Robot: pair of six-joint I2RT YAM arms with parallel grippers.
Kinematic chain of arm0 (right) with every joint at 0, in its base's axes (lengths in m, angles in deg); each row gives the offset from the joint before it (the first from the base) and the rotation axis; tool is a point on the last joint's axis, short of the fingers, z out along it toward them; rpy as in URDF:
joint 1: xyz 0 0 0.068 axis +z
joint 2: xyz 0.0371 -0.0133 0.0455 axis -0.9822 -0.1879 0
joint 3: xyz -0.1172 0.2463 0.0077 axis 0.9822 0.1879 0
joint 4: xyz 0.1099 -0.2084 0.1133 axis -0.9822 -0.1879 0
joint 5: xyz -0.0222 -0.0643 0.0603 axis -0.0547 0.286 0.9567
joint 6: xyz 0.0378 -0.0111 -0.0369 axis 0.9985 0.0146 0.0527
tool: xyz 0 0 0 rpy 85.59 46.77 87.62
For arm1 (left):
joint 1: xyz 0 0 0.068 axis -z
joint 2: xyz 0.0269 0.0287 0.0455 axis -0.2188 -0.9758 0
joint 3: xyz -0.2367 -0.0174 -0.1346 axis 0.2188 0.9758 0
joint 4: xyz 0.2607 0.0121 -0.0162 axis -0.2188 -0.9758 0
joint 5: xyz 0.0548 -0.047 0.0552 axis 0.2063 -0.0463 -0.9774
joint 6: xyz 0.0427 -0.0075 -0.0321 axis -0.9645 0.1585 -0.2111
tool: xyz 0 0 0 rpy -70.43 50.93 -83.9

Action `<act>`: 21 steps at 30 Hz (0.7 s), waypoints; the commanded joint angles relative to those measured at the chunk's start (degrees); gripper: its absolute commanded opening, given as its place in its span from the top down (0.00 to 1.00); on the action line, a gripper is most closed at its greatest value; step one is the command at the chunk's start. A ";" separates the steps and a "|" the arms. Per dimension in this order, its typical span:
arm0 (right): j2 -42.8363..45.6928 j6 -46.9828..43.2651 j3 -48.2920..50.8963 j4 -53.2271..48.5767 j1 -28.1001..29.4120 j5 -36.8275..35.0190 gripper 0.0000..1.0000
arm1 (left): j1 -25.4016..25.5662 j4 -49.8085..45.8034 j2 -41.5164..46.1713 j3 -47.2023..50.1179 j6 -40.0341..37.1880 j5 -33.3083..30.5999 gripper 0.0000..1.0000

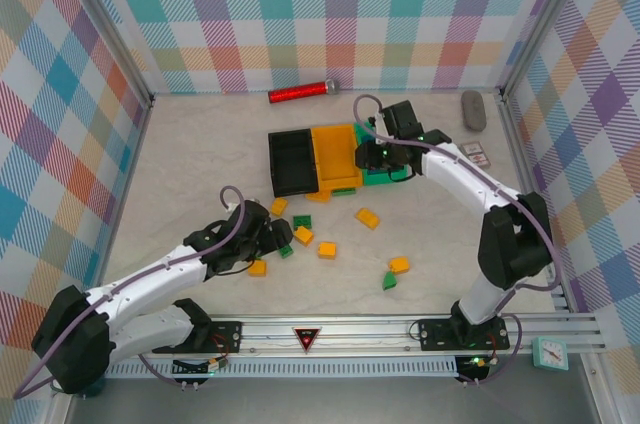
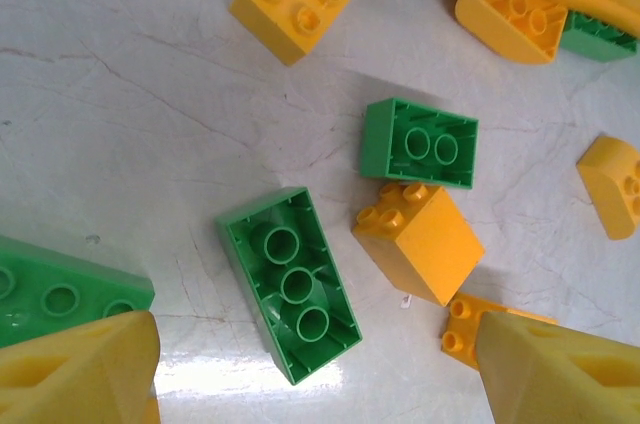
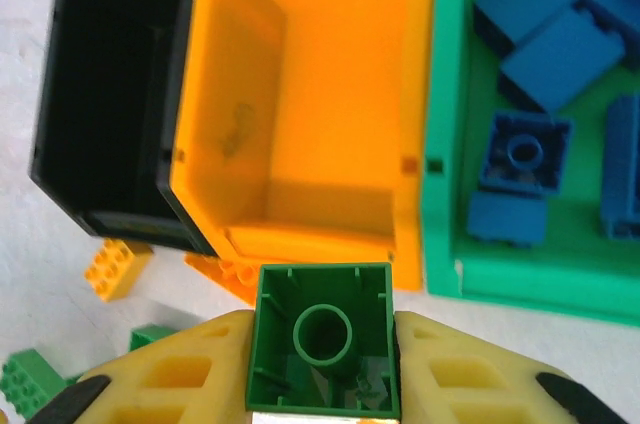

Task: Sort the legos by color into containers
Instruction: Place the lego in the container.

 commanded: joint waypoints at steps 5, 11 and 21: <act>-9.40 -0.53 -11.96 -3.49 1.13 2.37 0.61 | 1.21 -0.82 -2.90 -1.33 0.19 1.39 0.18; -12.74 -1.19 -15.94 -5.49 2.19 1.62 0.48 | 1.41 -1.96 -4.17 -2.56 -0.41 1.30 0.18; -6.10 -2.46 -7.50 -5.58 3.66 0.55 0.45 | 1.46 -3.01 -6.10 -3.62 -1.14 0.02 0.19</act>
